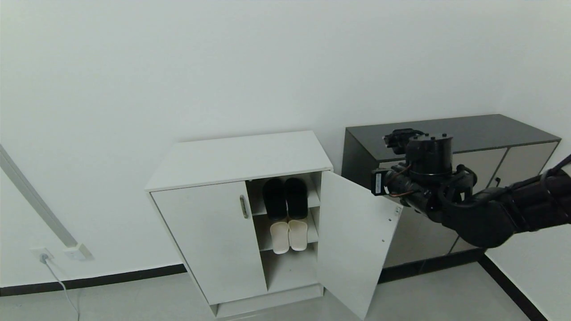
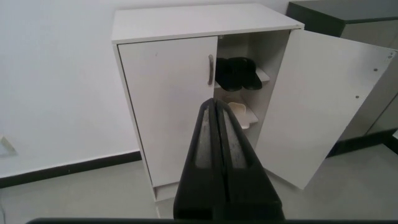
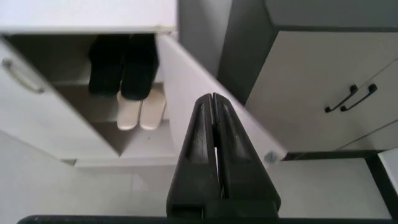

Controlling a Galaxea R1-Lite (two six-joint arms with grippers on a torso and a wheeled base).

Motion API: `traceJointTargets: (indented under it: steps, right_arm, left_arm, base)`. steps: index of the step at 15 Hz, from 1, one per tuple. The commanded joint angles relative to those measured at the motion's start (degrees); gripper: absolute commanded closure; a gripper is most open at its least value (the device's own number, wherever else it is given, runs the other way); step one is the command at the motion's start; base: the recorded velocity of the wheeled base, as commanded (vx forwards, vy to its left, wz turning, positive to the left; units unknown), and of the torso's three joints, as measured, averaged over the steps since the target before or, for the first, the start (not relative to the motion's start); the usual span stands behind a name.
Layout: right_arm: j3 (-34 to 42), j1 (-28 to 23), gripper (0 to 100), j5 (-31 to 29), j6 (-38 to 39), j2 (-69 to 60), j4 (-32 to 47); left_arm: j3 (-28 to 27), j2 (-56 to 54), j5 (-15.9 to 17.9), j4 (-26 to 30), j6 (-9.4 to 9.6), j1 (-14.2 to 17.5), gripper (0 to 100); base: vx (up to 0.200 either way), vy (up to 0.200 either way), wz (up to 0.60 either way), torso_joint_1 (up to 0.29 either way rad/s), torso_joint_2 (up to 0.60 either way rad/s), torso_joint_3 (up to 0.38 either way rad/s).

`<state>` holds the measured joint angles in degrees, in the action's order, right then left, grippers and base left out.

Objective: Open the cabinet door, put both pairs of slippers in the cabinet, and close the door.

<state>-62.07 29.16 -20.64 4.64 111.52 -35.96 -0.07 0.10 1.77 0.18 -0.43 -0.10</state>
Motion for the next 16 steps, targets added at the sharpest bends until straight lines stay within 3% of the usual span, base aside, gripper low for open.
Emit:
traceJointTargets:
  steps: [1, 7, 16]
  right_arm:
    - [-3.32, -3.58, 100, 1.57, 0.01, 5.02, 0.19]
    - [-6.92, -6.92, 100, 5.87, 0.37, 10.38, 0.45]
    - [-12.9, -10.0, 100, 6.75, 0.37, 18.82, 0.72]
  left_arm:
    - [-0.01, -0.01, -0.01, -0.01, -0.01, 0.01, 100]
    - [-0.01, -0.01, -0.01, -0.01, 0.08, 0.01, 100]
    - [0.07, -0.01, -0.01, -0.01, 0.08, 0.01, 100]
  base:
    - [0.0, 0.0, 0.0, 0.0, 0.0, 0.0]
    - [0.0, 0.0, 0.0, 0.0, 0.0, 0.0]
    - [0.0, 0.0, 0.0, 0.0, 0.0, 0.0]
